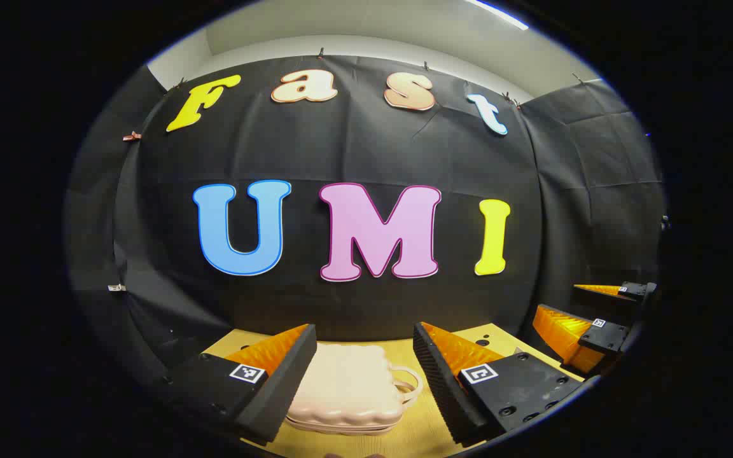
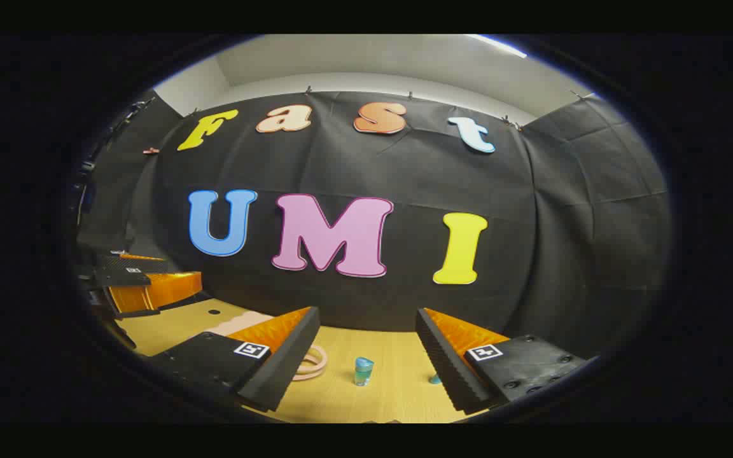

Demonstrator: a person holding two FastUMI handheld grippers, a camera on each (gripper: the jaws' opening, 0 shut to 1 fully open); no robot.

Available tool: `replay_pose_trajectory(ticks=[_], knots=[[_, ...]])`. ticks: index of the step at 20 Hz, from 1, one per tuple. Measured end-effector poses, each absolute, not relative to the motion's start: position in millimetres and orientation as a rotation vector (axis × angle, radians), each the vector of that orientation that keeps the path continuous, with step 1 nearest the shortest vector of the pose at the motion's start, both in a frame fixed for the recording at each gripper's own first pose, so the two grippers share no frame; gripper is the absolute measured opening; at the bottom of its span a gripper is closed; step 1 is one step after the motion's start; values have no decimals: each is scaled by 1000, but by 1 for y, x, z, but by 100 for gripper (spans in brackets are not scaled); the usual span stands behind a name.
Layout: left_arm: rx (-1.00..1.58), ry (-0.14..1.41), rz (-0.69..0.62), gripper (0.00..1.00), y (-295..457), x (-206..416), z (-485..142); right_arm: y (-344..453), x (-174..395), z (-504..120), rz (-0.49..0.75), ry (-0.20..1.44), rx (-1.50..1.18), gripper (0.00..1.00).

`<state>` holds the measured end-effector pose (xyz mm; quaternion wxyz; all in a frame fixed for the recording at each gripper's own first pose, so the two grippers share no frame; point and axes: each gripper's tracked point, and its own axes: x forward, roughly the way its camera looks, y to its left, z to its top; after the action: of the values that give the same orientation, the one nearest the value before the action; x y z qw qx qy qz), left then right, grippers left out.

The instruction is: First open the suitcase, pack the skin care products into it, and then close the suitcase.

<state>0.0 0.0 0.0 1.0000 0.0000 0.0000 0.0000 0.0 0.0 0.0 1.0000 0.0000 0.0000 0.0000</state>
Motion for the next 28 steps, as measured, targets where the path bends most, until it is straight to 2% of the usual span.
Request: replay_pose_trajectory(ticks=[8,18,23,28], knots=[[26,-4,-14,96,-6,-2,7,10,-10,0,41,-6,6,96],[23,18,-38,96,-17,1,1,-6,-14,0,11,-10,-4,96],[34,46,-87,96,-39,28,-3,-28,-11,-7,-24,10,-14,96],[-7,166,-103,96,-65,73,-47,-57,-5,-16,-63,18,-26,96]])
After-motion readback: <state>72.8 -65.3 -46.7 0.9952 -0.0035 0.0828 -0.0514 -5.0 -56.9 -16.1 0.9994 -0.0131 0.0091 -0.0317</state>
